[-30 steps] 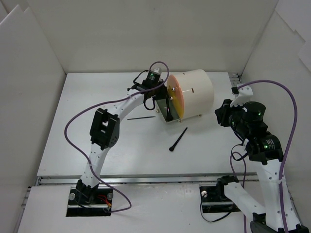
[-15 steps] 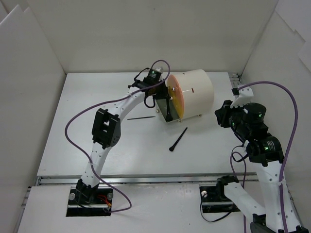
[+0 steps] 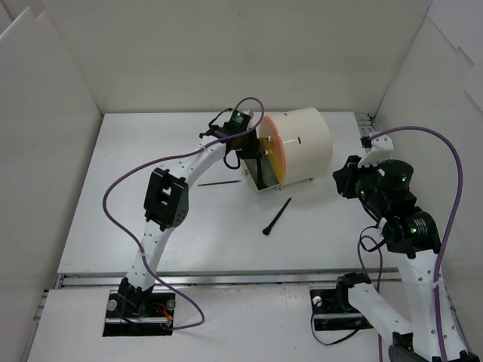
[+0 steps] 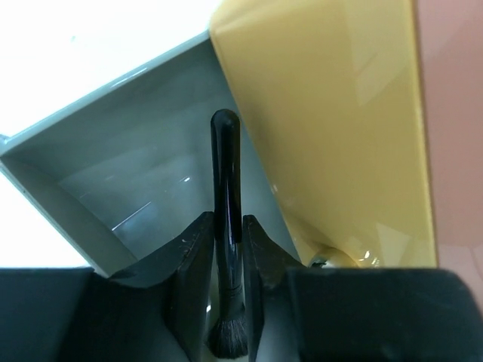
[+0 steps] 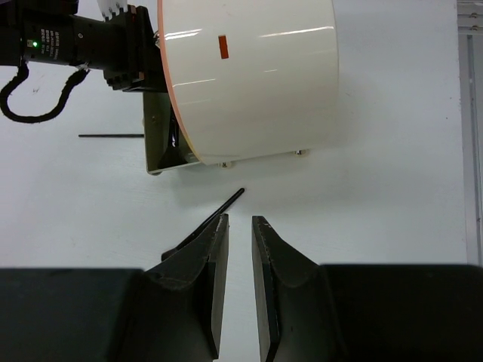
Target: Organize the makeup
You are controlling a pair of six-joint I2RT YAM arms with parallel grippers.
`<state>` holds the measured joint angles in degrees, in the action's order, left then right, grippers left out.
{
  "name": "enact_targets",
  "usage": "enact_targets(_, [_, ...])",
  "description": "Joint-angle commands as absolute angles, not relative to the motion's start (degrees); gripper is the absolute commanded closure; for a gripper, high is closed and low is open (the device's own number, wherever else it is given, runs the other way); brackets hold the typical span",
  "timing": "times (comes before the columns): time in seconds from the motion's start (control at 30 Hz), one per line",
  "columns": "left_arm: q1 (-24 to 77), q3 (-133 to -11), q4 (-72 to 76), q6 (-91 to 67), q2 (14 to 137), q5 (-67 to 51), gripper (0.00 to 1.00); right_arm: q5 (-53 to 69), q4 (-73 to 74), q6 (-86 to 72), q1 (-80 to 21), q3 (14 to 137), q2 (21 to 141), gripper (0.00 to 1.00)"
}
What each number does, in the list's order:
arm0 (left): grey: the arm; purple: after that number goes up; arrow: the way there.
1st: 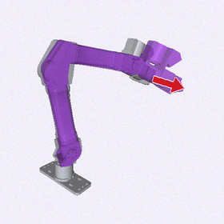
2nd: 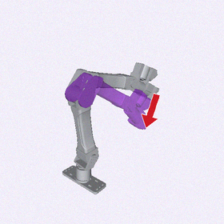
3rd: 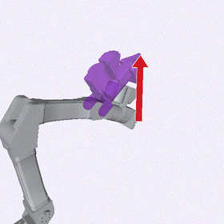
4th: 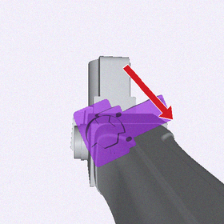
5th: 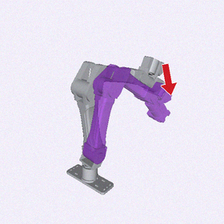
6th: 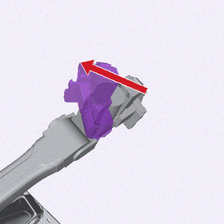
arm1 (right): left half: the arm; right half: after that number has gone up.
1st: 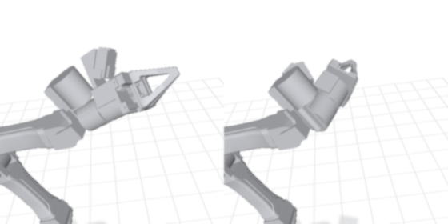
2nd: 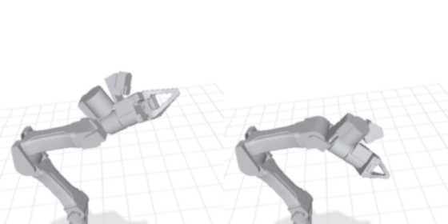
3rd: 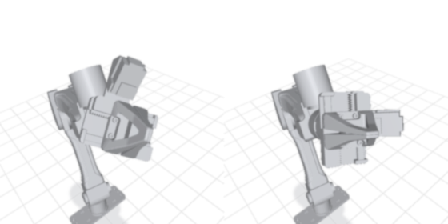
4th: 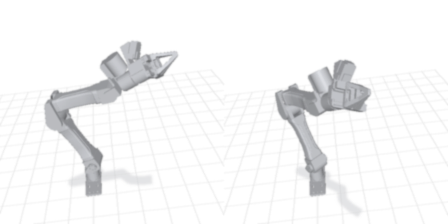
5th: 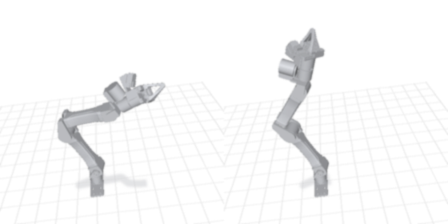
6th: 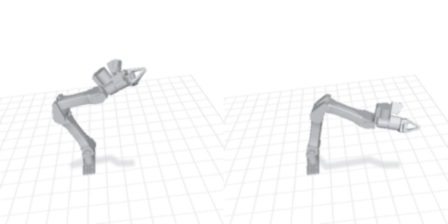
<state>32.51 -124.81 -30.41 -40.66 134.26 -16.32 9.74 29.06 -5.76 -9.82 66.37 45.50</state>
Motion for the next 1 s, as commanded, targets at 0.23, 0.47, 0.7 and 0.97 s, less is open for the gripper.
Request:
enact_targets(0.23, [32.3,-126.3,-30.8,-40.5,132.2,-15.8,0.65,10.8,26.7,-6.5,-9.9,66.4,45.3,0.83])
enact_targets(0.47, [32.3,-125.2,-29.1,-40.6,126.6,-16.5,0.63,10.8,26.7,-6.3,-9.8,66.9,45.4,0.83])
enact_targets(0.7, [29.1,-117.9,-27.9,-38.5,114.9,-16.1,0.62,11.5,26.4,-5.3,-9.9,70.2,48.2,0.83])
enact_targets(0.97, [23.5,-100.3,-32.8,-22.3,104.2,-18.3,0.52,12.7,24.7,-5.3,-10.1,71.6,51.4,0.84])
